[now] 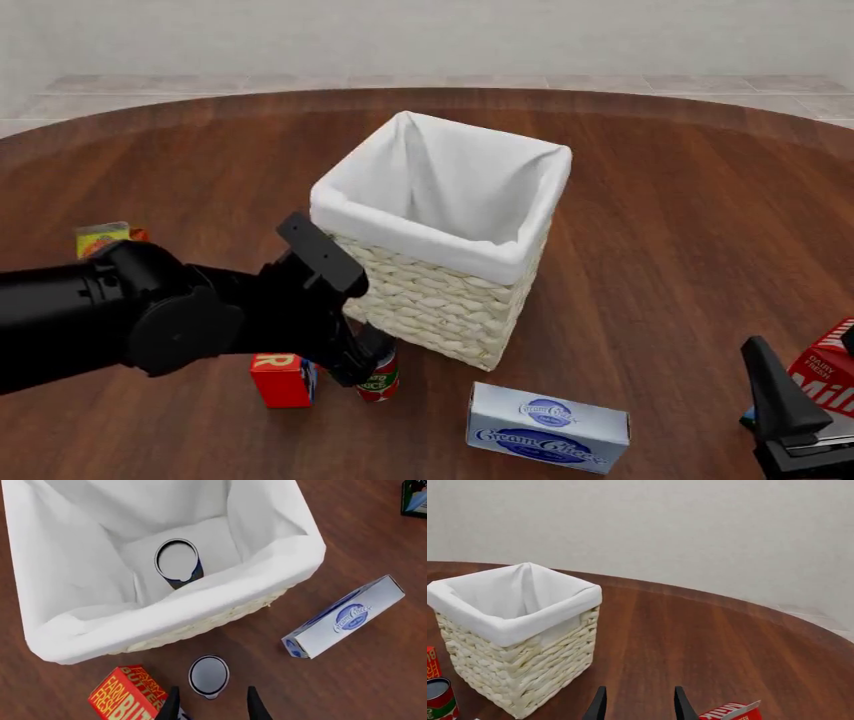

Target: Pick up the alphabet soup and the tomato sauce, and put them in the basket.

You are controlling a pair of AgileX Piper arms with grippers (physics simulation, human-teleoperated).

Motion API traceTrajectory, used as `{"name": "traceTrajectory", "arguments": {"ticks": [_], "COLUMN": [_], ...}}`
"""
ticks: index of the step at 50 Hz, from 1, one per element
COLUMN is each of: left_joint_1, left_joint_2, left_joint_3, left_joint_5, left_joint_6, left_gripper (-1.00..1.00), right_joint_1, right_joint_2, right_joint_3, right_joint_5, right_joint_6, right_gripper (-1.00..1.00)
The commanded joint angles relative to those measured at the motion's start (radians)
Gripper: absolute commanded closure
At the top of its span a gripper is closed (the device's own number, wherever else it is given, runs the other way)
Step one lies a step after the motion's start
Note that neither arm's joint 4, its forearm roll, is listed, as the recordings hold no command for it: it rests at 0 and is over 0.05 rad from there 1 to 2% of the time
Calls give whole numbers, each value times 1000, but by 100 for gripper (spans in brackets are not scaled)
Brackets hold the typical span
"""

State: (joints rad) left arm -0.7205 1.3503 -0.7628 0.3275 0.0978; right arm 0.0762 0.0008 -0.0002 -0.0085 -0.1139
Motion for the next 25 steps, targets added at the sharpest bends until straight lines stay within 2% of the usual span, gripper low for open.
{"name": "traceTrajectory", "arguments": {"ticks": [1, 25], "left_joint_1": [4, -5], "left_joint_2": [16, 52], "left_joint_3": [11, 30], "left_joint_5": [-21, -71], "left_joint_6": [2, -5], "left_gripper": [-100, -100], "right_joint_1": [0, 0], "right_joint_2": [0, 0], "right_joint_3": [0, 0], "right_joint_5": [0, -1], "right_joint_6": [-1, 2], "right_gripper": [-100, -100]}}
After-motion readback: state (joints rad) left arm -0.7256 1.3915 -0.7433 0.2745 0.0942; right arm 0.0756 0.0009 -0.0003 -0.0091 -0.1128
